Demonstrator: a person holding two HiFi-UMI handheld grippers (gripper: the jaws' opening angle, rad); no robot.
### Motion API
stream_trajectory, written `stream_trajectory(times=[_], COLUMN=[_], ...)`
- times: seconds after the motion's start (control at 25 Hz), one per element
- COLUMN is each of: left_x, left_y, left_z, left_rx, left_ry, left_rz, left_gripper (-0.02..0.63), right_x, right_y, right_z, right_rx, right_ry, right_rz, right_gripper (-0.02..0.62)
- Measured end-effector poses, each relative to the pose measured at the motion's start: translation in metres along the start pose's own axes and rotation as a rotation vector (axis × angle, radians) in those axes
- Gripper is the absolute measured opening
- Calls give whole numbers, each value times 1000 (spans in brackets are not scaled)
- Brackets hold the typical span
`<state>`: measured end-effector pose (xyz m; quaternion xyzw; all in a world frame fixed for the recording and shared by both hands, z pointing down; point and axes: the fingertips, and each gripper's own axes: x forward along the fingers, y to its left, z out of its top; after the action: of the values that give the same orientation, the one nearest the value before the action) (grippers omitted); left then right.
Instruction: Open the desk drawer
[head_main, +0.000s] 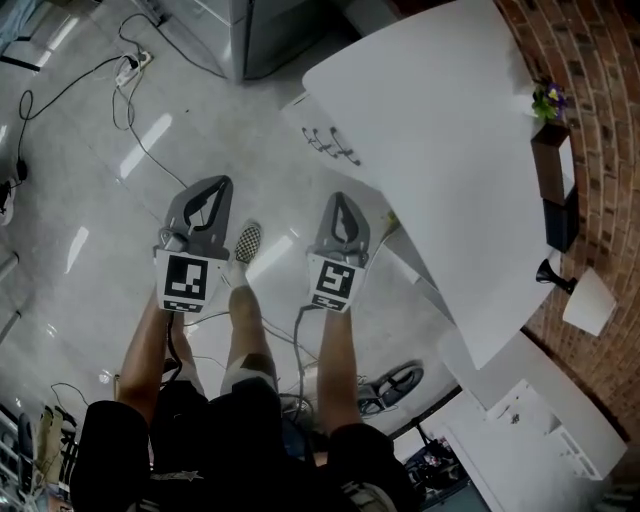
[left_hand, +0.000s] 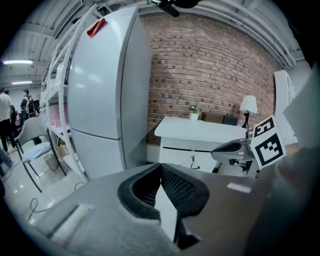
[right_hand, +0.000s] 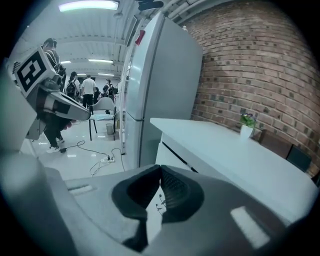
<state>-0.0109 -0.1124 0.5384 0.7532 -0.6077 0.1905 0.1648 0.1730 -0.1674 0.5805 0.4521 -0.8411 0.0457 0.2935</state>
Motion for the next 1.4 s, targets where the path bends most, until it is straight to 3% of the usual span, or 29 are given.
stream_trajectory(times=[0.32,0.36,0.8,1.4], left_x=[31,33,48,48], left_y=[3,3,-3,3], left_z=[-55,-61,-89,-112], left_rx=[-6,-6,-40,-97], left_ry=[47,56,90,115], left_rz=[14,15,13,32], left_gripper=[11,11,11,11], right_x=[54,60,106,149], right_y=[-16,-17,-20,-22], right_z=[-53,-60,-94,-103], right_rx=[-53,-63,-269,-504], right_ry=[71,87,200,306], right_rz=[-32,-29,-22,-40], right_gripper=[10,71,196,196])
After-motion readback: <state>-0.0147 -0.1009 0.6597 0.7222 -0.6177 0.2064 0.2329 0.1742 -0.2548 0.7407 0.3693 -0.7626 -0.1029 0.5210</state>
